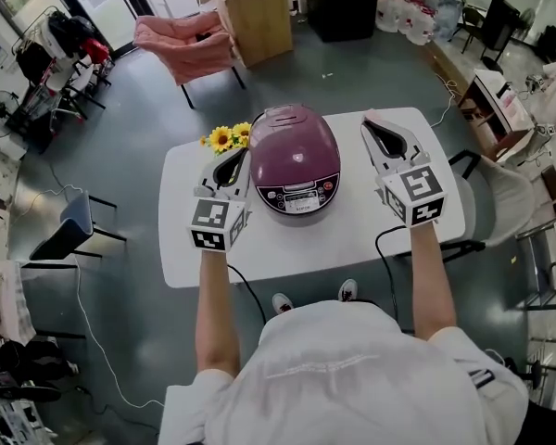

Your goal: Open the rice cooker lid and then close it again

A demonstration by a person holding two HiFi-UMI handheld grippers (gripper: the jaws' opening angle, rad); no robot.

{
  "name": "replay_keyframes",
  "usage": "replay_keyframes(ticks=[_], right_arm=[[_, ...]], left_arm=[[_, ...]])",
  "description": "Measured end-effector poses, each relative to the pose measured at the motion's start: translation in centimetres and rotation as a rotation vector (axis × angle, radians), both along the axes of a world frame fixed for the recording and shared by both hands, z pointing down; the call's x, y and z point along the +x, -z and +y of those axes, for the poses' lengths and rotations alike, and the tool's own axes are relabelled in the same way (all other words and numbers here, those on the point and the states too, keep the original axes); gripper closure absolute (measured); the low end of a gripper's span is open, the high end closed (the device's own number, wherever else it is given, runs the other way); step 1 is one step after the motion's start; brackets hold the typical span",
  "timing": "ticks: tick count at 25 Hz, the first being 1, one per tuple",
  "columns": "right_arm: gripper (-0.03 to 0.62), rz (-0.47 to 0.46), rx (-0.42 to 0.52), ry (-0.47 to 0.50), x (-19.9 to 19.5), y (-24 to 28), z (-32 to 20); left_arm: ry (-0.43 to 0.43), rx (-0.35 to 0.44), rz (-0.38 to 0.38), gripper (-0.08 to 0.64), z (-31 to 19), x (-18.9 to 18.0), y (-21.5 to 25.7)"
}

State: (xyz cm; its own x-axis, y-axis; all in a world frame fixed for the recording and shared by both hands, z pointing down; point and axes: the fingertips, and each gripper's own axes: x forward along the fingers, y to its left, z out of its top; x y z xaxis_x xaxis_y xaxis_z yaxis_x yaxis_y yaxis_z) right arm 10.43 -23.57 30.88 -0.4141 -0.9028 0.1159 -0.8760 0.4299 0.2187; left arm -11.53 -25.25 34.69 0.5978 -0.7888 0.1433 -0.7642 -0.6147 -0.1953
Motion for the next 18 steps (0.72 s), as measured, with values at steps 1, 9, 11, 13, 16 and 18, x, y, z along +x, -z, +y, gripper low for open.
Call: replay_keyframes(ticks=[1, 9, 11, 13, 16, 18], right_arm=[[0.555, 0.002, 0.005, 0.006, -0.2, 0.2, 0.1], [0.557, 0.024, 0.055, 0.058, -2.5, 1.8, 0.5], [0.557, 0.033, 0.064, 0.068, -2.9, 2.1, 0.7], [0.557, 0.038, 0.067, 0.075, -3.2, 2.1, 0.7], [0.557, 0.044, 0.066, 0.080, -3.4, 2.1, 0.7], [0.558, 0.049, 0.063, 0.084, -3.5, 2.1, 0.7]], left_arm=[[0.000, 0.006, 0.000, 0.545, 0.2, -0.1, 0.4], [-0.001, 0.046, -0.016, 0.545, 0.9, -0.4, 2.6], [-0.001, 0.053, -0.013, 0.545, 1.1, -0.5, 3.0], [-0.001, 0.059, -0.012, 0.545, 1.2, -0.7, 3.2], [0.000, 0.064, -0.009, 0.545, 1.4, -0.8, 3.5], [0.002, 0.065, -0.011, 0.545, 1.4, -0.9, 3.6]])
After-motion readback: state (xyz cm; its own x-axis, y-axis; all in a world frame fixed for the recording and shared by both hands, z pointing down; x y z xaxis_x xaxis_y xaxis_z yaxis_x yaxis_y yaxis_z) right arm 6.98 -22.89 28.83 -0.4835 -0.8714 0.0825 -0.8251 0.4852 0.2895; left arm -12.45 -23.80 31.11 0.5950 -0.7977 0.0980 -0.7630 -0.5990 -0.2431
